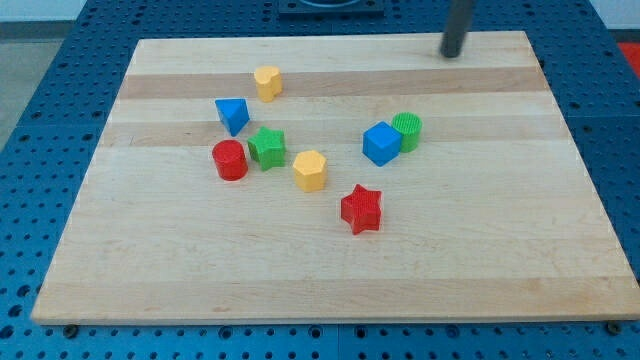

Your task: Point your arm at the red circle

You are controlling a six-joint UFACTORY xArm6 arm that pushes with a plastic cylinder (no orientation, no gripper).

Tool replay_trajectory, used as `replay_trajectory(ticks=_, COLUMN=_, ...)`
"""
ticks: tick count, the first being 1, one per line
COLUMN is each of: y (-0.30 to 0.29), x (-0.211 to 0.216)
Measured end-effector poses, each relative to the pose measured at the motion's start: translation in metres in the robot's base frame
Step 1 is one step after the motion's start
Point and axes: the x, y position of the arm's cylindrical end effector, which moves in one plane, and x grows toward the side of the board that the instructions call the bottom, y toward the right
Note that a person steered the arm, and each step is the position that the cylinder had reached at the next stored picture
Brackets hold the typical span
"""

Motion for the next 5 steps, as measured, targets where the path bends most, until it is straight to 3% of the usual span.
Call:
replay_trajectory(ticks=4, y=-0.242, x=0.001)
replay_trajectory(ticks=5, y=-0.285, x=0.017)
